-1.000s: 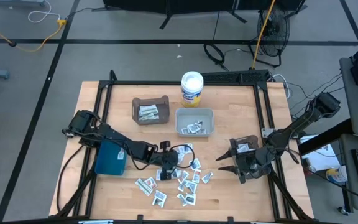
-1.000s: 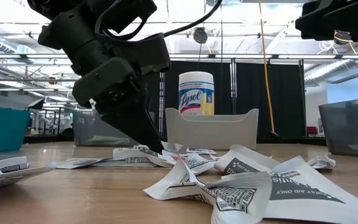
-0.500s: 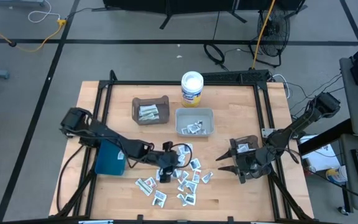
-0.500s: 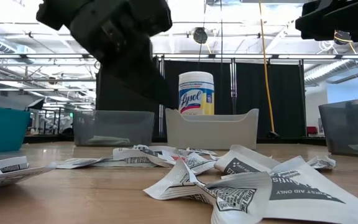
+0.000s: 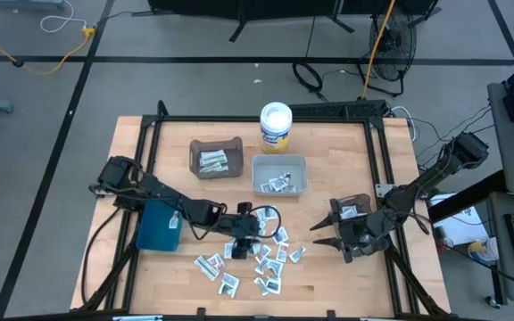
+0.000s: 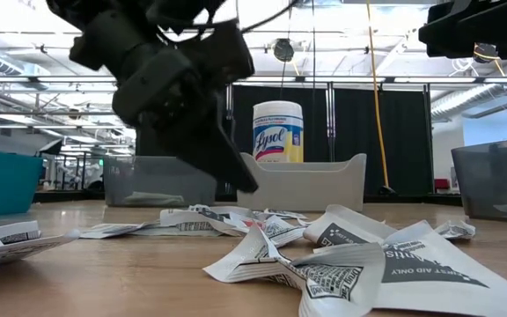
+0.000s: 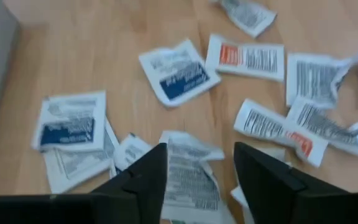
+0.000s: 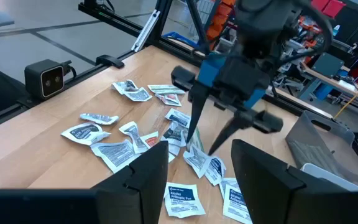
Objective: Pick & Place First Aid Supplies
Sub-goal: Put the gray towelette pack into the gray bin
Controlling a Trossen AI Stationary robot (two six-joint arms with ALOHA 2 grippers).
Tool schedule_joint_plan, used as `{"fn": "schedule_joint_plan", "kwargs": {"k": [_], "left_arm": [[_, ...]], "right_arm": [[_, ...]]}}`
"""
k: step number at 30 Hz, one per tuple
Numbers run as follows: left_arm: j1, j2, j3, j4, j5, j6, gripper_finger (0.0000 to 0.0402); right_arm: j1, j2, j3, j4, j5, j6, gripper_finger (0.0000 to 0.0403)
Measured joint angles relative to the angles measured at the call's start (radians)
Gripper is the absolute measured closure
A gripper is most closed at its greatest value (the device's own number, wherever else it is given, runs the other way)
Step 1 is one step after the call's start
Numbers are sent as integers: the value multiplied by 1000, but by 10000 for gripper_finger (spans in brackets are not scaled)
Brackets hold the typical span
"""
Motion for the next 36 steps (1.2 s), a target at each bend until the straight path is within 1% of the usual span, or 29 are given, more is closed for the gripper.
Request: {"fn": "schedule_joint_plan", "kwargs": {"k": [2,5,7,11,22,27,36], "left_arm": [[7,2,-1,-2,26,6,191],[13,20,1,26,34,25,176],[13,28,-2,9,37,37,173],[17,44,2,36,42,43,176],[43,82,2,28,84,12,224],[45,82,2,22,83,12,247],[45,82,1,28,78,12,302]], "right_arm": [[0,0,0,0,0,0,232],[0,0,0,0,0,0,232],[0,0,0,0,0,0,232],[0,0,0,0,0,3,232],[0,0,0,0,0,7,232],[0,0,0,-2,0,7,232],[0,0,0,-1,0,6,232]]}}
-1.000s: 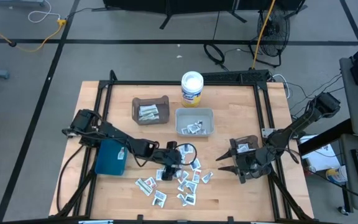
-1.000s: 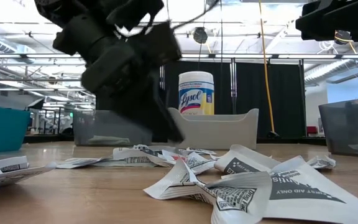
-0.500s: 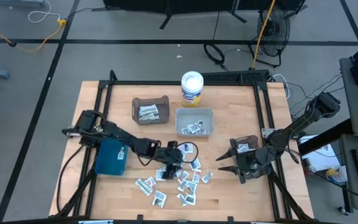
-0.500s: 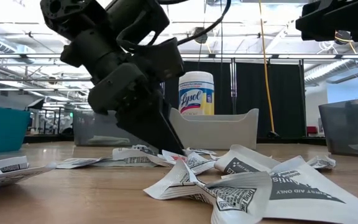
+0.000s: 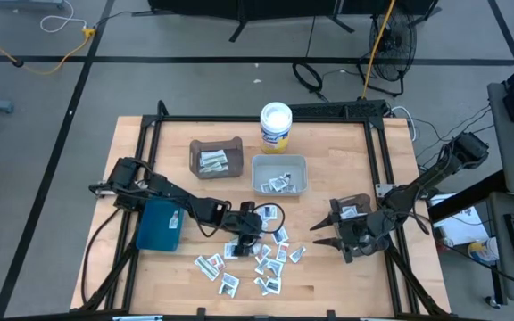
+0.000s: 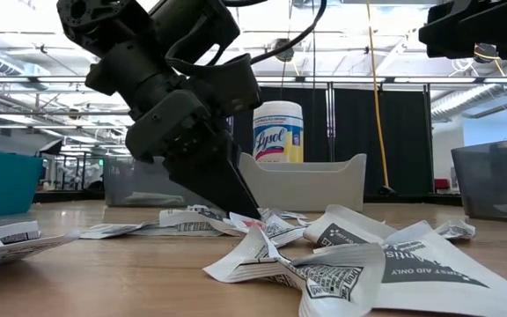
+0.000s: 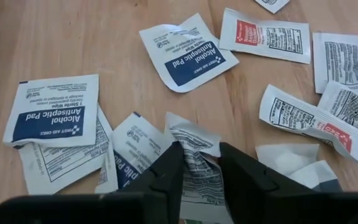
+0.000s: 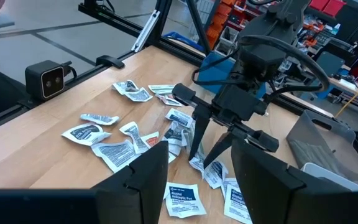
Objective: Pick & Place First Aid Supplies
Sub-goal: Put the gray towelette pack into the gray bin
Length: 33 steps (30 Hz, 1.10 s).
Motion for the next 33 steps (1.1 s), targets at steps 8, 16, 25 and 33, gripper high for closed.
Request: {"fn": "schedule_joint_plan", "kwargs": {"k": [8,16,25,33], "left_arm": [[-1,0,-1,8,-5,-1,304],[-10,-21,-2,13,-6,0,320],[-15,-84,0,34,-1,18,330],[37,-163,3,47,-114,60,328]], "right_arm": [[0,0,0,-1,0,0,232],[0,0,0,-9,0,0,232],[0,0,0,-14,0,0,232],[0,0,0,-6,0,0,232]]}}
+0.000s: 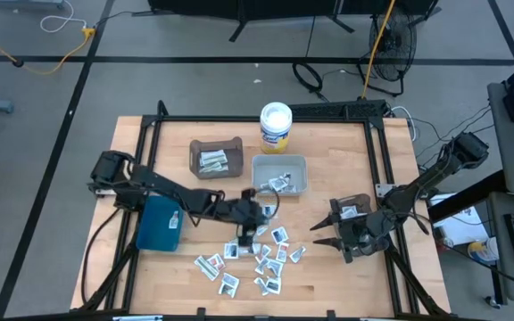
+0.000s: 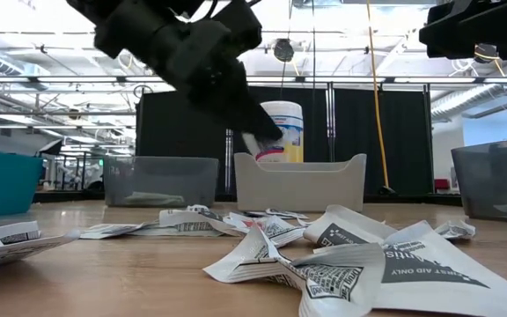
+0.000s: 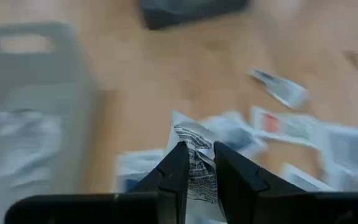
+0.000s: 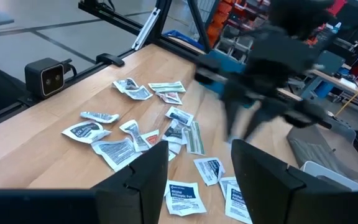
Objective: Pick & Place First Aid Supplies
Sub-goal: Put the gray towelette pack into the gray bin
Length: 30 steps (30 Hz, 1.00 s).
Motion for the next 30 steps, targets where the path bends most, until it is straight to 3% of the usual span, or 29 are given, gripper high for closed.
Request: {"fn": "schedule_joint_plan", "kwargs": {"k": [10,16,30], "left_arm": [[197,-65,0,52,-69,-106,328],[305,-65,0,68,3,-124,328],[338,-65,0,76,44,-108,326]], "right_arm": [[0,0,0,0,0,0,232],[0,0,0,-4,0,0,232],[0,0,0,-8,0,-3,232]]}}
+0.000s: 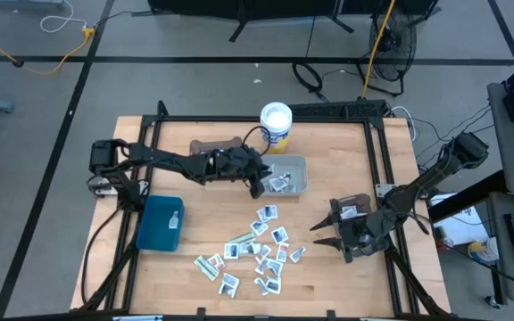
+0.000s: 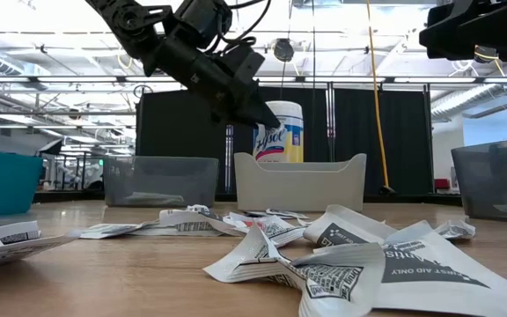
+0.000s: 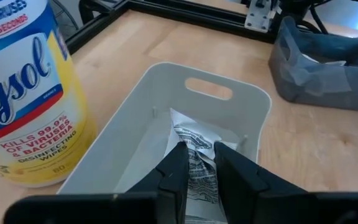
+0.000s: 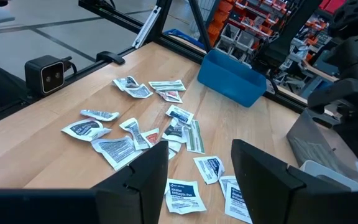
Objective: Pick & Place First Aid Supplies
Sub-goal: Put the gray towelette pack into the gray bin, then put the orange ointment pack into the blue bin
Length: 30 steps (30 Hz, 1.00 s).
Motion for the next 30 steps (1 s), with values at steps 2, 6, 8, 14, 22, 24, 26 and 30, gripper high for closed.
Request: {"fn": "schedule_joint_plan", "kwargs": {"k": [2,6,8,14,22,24,26,30], "left_arm": [[0,0,0,-2,2,13,318],[-4,0,0,-9,-4,23,273],[-4,0,0,-9,-7,21,244],[-2,0,0,-9,-7,22,179],[-19,-80,2,-24,114,5,168],[-41,-134,2,-82,158,20,175],[-75,-195,1,-171,163,50,185],[-191,-306,-41,-220,85,104,204]], "right_arm": [[0,0,0,0,0,0,232],[0,0,0,0,0,1,232],[0,0,0,0,0,1,232],[0,0,0,0,0,2,232],[-9,14,0,27,-3,21,232],[-24,37,0,96,-7,24,232],[-50,58,0,164,-63,26,232],[-137,108,26,197,-263,80,232]]}}
